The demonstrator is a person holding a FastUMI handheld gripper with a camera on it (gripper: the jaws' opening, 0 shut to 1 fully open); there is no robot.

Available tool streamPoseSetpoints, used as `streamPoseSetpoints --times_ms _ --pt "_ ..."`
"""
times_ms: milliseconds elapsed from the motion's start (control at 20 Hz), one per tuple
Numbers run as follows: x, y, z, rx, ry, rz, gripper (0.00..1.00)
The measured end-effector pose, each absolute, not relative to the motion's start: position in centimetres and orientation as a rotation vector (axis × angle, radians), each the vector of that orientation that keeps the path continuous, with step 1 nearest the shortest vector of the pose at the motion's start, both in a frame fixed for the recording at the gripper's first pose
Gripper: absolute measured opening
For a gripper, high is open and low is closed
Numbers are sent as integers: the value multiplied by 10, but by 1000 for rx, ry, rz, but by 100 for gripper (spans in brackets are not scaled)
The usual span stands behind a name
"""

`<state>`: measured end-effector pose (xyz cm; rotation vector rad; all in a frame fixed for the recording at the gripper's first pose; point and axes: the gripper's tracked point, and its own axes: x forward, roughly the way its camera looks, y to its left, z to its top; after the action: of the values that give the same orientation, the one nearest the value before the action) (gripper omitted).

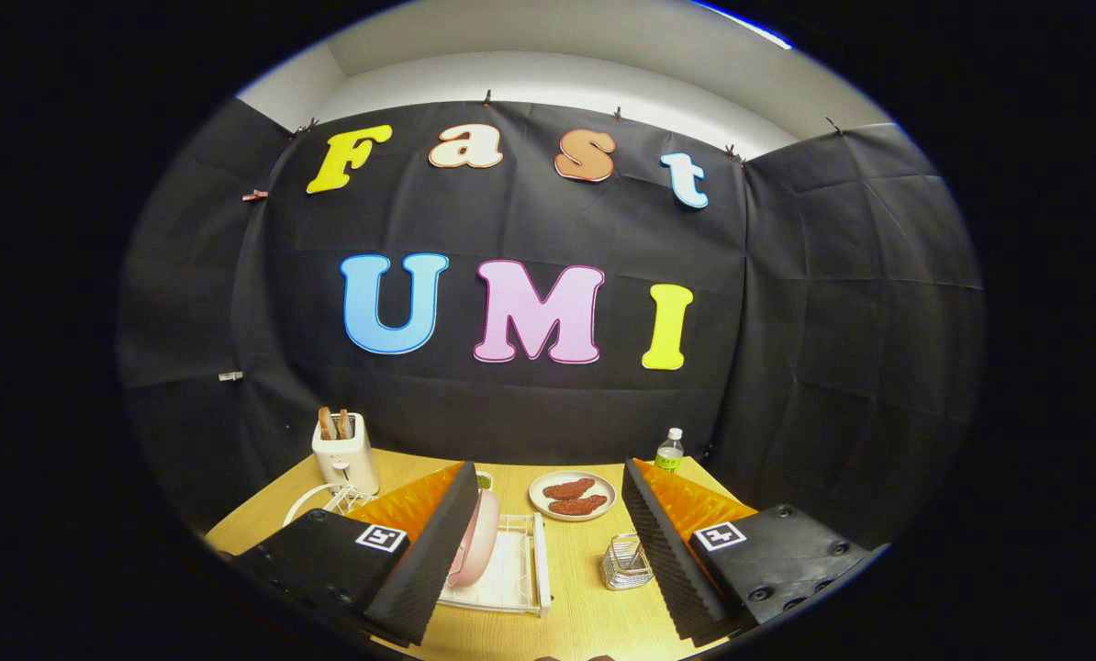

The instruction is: Take the plate from the dish rack, then take the spoon from the basket and place it into the plate.

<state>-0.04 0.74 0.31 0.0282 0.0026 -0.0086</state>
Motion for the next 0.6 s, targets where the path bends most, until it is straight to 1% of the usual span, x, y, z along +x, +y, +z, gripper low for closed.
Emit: streamPoseSetpoints --times_ms 450,600 --pt "8 9 14 -5 9 9 97" --pt "17 14 14 -10 38 37 97"
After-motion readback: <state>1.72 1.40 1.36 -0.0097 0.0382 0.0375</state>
